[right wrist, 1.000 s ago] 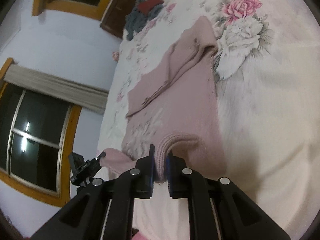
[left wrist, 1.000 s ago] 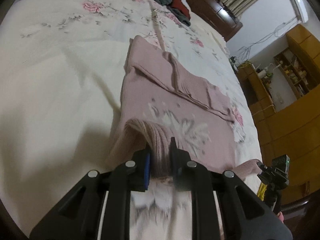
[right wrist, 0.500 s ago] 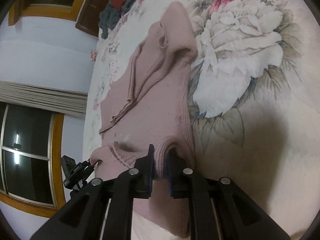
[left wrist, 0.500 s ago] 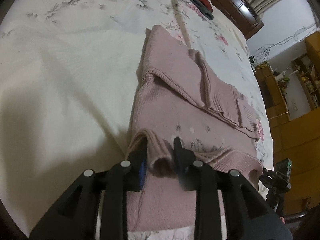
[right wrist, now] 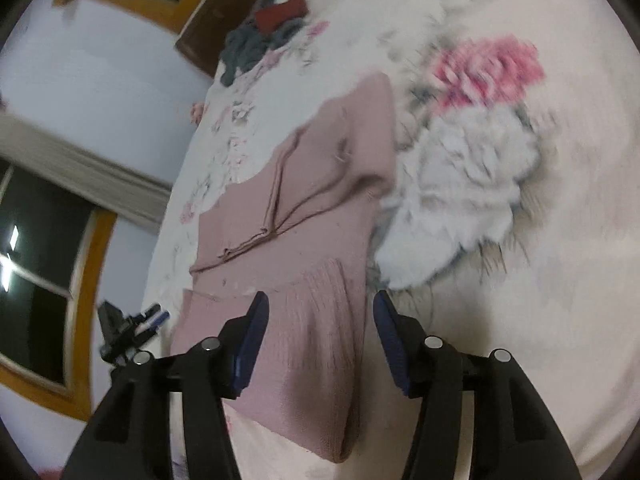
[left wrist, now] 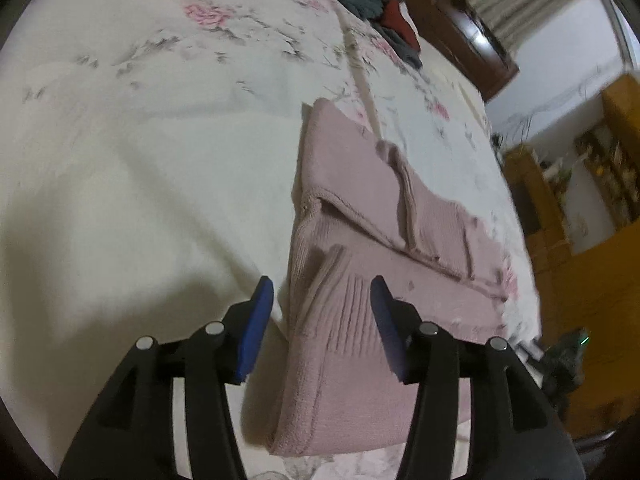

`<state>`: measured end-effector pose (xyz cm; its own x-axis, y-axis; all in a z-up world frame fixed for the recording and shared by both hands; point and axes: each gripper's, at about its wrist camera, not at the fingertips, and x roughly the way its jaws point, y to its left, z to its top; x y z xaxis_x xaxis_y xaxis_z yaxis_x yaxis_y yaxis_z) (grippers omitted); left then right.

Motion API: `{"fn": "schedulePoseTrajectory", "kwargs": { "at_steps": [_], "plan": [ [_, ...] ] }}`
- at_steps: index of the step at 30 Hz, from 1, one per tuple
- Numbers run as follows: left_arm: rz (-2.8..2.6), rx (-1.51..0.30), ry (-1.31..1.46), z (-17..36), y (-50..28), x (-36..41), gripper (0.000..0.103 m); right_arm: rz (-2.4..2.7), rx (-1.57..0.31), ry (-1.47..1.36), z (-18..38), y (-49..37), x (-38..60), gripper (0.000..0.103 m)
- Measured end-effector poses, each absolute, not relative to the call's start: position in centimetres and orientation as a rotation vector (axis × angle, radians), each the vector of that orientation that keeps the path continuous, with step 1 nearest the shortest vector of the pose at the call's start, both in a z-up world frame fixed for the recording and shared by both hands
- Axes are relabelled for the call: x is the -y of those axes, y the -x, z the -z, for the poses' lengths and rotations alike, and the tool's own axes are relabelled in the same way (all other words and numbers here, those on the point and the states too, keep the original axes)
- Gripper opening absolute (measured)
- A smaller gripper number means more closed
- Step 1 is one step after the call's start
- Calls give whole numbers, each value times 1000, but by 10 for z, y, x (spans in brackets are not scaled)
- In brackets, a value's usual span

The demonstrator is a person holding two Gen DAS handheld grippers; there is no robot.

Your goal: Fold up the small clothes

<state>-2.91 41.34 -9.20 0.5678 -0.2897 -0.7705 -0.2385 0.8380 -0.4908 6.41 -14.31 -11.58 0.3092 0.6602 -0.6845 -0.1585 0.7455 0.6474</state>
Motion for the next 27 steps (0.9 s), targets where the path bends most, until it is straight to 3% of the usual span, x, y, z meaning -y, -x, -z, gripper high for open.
{"fn": "schedulePoseTrajectory", "kwargs": {
  "at_steps": [6, 13, 14, 16, 18, 20, 26, 27],
  "plan": [
    [99, -1021, 304, 99, 3, -369, 67, -632, -1172, -306, 118, -78, 97, 57],
    [114, -1109, 154, 127, -16, -352, 66, -616, -1225, -87, 144, -90, 62, 58],
    [108, -1105, 125, 128, -15, -349, 64, -614, -1215, -64, 145, -88, 60, 55],
    [106, -1091, 61, 128, -10, -341, 50, -626, -1181, -22, 142, -83, 57, 26],
    [118, -1071, 33, 125, -6, -336, 26, -650, -1158, 12, 139, -77, 54, 13],
    [119, -1050, 1, 122, -2, -331, 15, -672, -1137, 37, 134, -71, 48, 12],
    [156, -1019, -38, 115, 8, -318, 13, -738, -1126, 6, 124, -61, 43, 12],
    [146, -1027, -39, 118, 5, -318, 14, -722, -1134, 25, 126, -62, 41, 17]
  ]
}}
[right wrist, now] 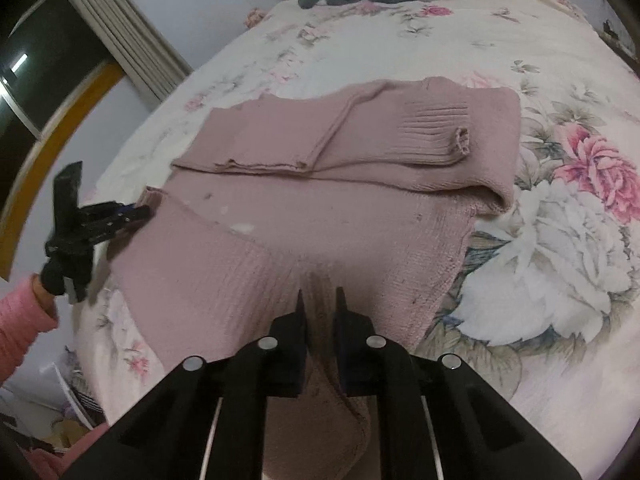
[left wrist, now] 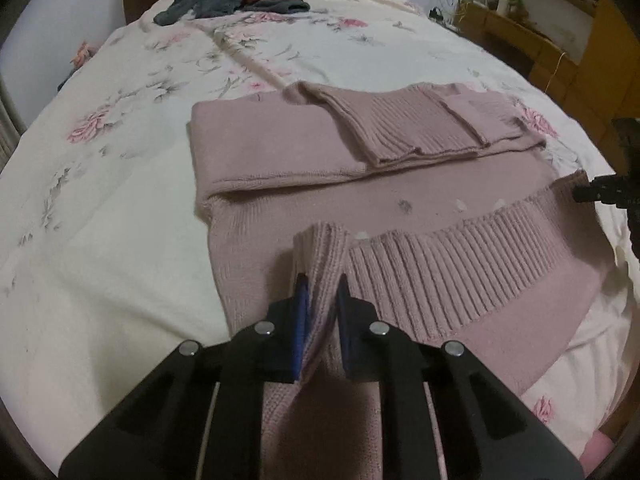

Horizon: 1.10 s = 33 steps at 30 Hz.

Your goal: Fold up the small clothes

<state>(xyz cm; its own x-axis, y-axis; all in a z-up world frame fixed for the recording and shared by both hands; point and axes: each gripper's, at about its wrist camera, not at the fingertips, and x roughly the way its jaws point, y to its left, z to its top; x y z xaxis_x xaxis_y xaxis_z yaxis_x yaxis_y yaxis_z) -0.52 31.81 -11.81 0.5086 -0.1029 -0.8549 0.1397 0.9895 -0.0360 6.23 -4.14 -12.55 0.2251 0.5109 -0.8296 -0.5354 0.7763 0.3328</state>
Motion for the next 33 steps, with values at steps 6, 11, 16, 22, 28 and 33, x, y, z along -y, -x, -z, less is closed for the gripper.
{"fn": "schedulePoseTrajectory", "kwargs": {
  "at_steps": [6, 11, 16, 22, 28, 33],
  "plan": [
    [101, -1083, 25, 136, -11, -332, 38, -681, -1203, -1, 147, -71, 44, 31],
    [111, -1071, 8, 134, -8, -326, 19, -696, -1206, -54, 152, -71, 48, 13],
    [113, -1007, 53, 111, 3, -326, 10, -715, -1164, -116, 135, -64, 56, 10],
    [97, -901, 69, 71, 1, -326, 9, -724, -1091, -177, 98, -69, 66, 10],
    [40, -792, 60, 30, -27, -331, 9, -670, -1006, -175, 61, -91, 65, 10],
    [-7, -714, 35, 8, -63, -331, 9, -586, -971, -202, 43, -135, 63, 10]
  ]
}}
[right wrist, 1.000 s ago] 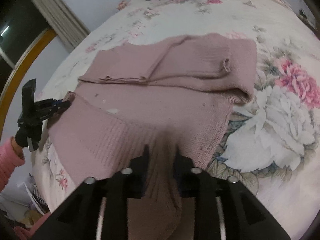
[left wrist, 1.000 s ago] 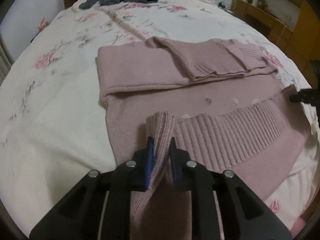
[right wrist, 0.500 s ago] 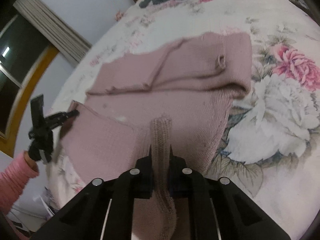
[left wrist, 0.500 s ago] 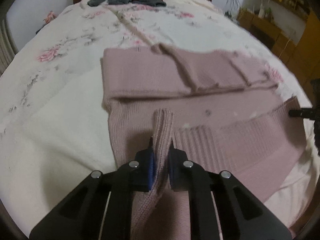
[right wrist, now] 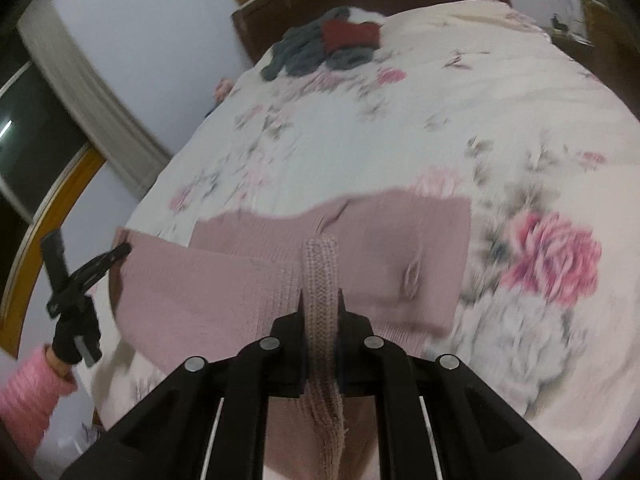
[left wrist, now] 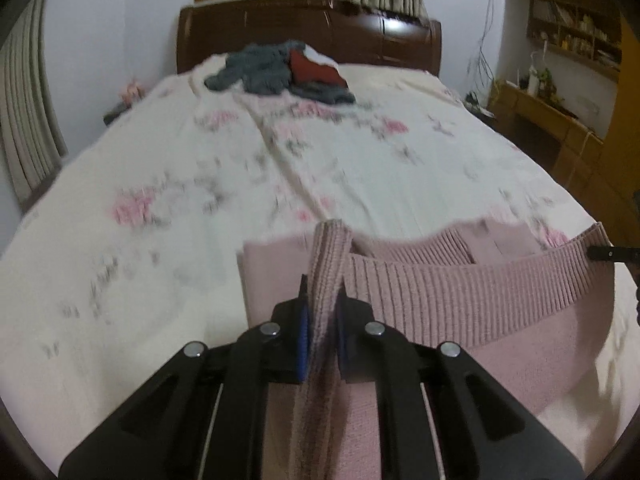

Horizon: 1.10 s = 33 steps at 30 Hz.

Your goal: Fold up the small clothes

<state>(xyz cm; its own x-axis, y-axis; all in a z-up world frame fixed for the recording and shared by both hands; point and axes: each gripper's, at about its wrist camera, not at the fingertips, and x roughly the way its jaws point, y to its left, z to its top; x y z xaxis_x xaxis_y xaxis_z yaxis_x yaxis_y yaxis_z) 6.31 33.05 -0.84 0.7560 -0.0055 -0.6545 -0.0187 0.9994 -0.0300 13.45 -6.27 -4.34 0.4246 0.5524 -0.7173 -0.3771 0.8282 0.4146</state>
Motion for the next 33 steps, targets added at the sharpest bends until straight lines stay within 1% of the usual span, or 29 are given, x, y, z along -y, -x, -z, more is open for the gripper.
{"fn": "schedulePoseTrajectory", "kwargs": {
  "at_steps": [6, 9, 17, 25, 27, 28, 29, 31, 32, 33],
  "plan": [
    [-69, -663, 12, 5, -116, -329, 9, -468, -948, -231, 41, -194, 56, 10],
    [-89, -674, 14, 15, -144, -329, 9, -413, -944, -215, 47, -219, 46, 10],
    [-122, -818, 45, 81, -185, -340, 9, -340, -1008, -155, 90, -259, 21, 10],
    [-140, -905, 97, 118, -200, -355, 9, -302, -1078, -156, 130, -275, 22, 10],
    [-146, -928, 94, 125, -202, -356, 14, -295, -1087, -162, 137, -275, 24, 11],
    [-149, -943, 94, 128, -203, -356, 15, -293, -1092, -169, 139, -275, 25, 14],
    [-152, -949, 95, 129, -203, -356, 19, -289, -1096, -174, 140, -275, 27, 17],
    [-154, -952, 108, 128, -200, -359, 24, -272, -1095, -180, 138, -273, 33, 31],
    [-155, -947, 116, 126, -197, -361, 30, -269, -1091, -188, 136, -270, 38, 31],
    [-158, -933, 126, 122, -193, -364, 41, -272, -1090, -195, 134, -268, 40, 31]
  ]
}}
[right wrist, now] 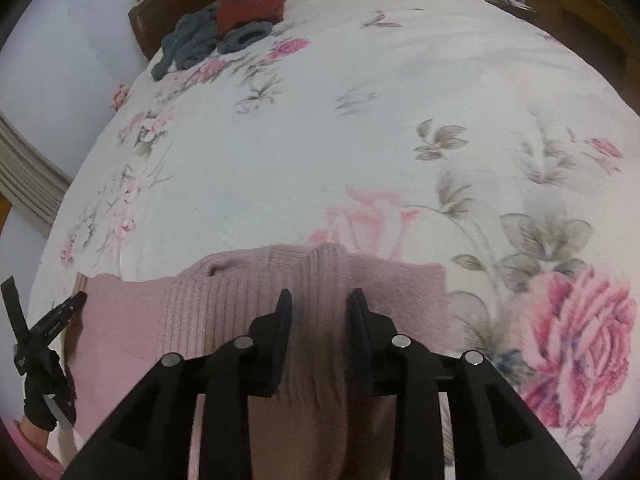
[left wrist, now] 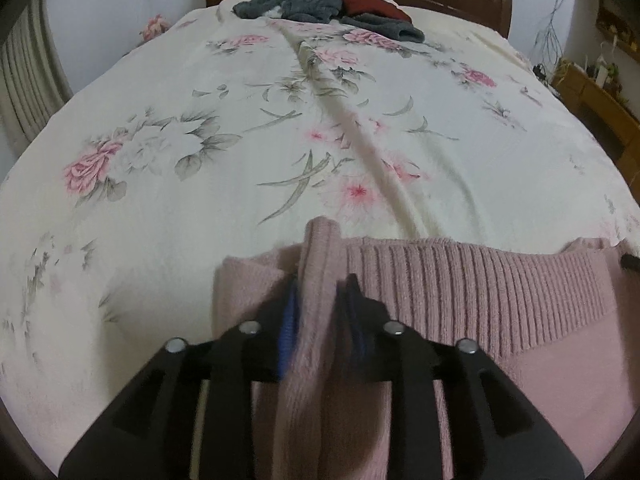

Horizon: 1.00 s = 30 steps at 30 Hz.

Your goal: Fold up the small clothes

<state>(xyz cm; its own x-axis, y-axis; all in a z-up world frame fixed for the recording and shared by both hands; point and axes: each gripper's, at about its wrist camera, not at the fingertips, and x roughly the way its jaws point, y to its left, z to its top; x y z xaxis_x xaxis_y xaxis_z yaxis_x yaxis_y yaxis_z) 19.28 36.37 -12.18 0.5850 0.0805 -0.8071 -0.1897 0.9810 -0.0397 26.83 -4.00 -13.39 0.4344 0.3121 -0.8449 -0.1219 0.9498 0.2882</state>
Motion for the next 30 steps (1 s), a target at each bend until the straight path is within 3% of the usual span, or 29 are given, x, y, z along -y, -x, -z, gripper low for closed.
{"fn": "schedulePoseTrajectory", "kwargs": {
  "at_steps": [2, 10, 18, 20, 21, 22, 30],
  "plan": [
    [-171, -900, 144, 112, -183, -369, 49, -284, -1084, -223, 127, -259, 50, 32],
    [-61, -882, 146, 82, -114, -349, 52, -435, -1145, -337, 109, -178, 89, 46],
    [105, -998, 109, 106, -60, -299, 57, -500, -1283, -312, 137, -113, 86, 47],
    [99, -1019, 111, 114, -59, -297, 57, -506, -1289, -309, 141, -110, 84, 30],
    [94, -1034, 124, 119, -58, -298, 57, -523, -1295, -329, 143, -110, 83, 13],
    [89, -1045, 133, 123, -57, -300, 57, -531, -1299, -340, 143, -110, 83, 9],
    [80, -1073, 103, 136, -56, -302, 57, -507, -1319, -274, 144, -101, 84, 7]
  ]
}}
